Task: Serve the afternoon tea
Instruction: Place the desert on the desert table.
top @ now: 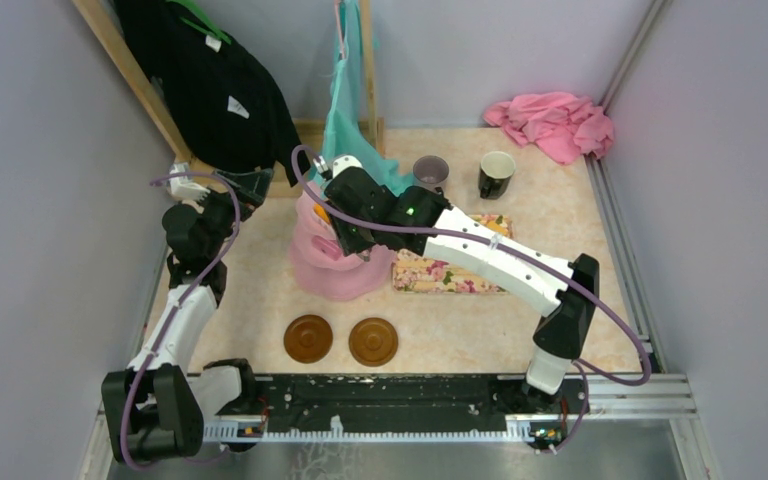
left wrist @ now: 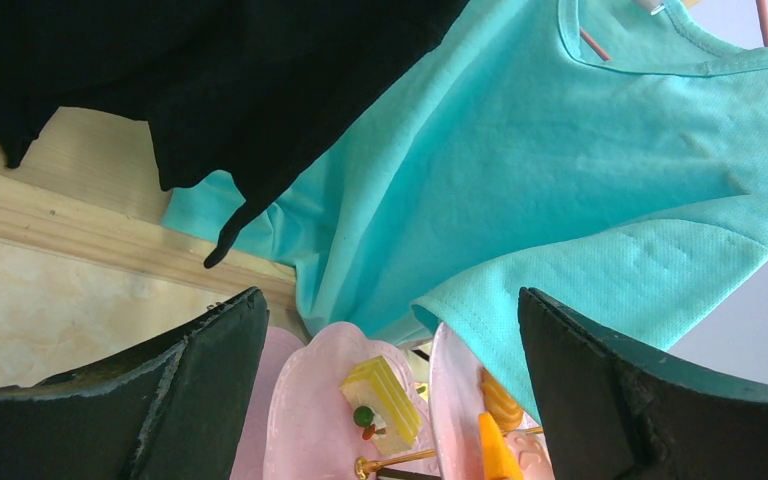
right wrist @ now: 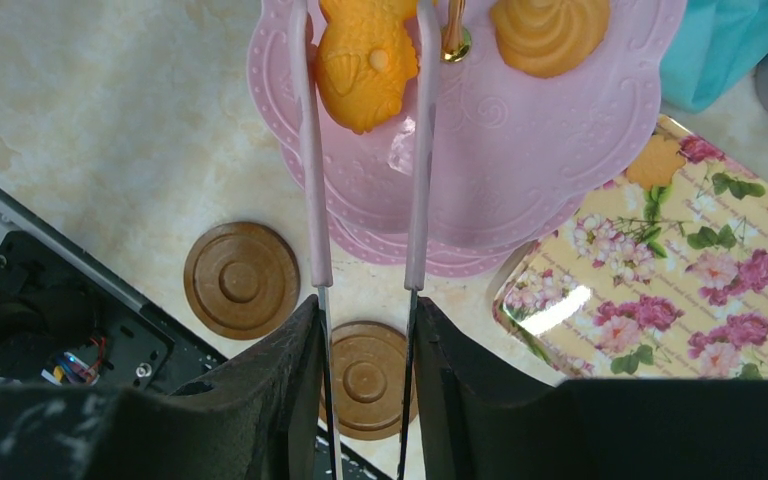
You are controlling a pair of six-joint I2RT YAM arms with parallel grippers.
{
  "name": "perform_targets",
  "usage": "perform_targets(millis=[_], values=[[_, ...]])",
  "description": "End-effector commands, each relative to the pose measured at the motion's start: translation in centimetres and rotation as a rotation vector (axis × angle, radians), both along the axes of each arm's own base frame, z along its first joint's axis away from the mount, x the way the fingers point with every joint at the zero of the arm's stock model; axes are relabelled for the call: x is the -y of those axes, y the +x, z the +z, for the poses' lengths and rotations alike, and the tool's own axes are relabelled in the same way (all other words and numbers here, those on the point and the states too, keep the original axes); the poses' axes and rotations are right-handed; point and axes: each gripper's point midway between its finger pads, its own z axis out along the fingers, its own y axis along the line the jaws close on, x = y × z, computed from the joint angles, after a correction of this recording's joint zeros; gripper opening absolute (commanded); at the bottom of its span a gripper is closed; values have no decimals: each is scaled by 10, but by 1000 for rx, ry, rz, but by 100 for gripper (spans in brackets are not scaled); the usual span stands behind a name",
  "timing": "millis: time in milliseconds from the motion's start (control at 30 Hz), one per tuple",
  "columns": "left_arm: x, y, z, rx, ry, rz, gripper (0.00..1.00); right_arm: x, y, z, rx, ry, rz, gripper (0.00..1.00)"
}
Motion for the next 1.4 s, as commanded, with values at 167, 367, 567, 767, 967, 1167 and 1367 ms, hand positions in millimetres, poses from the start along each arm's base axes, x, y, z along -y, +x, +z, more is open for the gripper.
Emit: perform_targets(millis=[167,367,567,767,967,1167,1367], values=[[1,0,7,35,4,-11,99,-8,9,30,50,83,2,35],[1,0,7,35,4,-12,99,-9,8,30,52,85,5,36],[1,0,7,34,3,-12,99,-9,8,30,51,84,9,37],[1,1,6,33,2,-13,99,-9,8,30,50,83,12,38],[2,1,6,32,0,-16,99,-6,8,32,54,83,8,38],[2,1,6,33,1,-16,99,-2,7,39,65,96,3,38],[1,1,5,31,2,-14,99,1,6,42,71,98,1,38]])
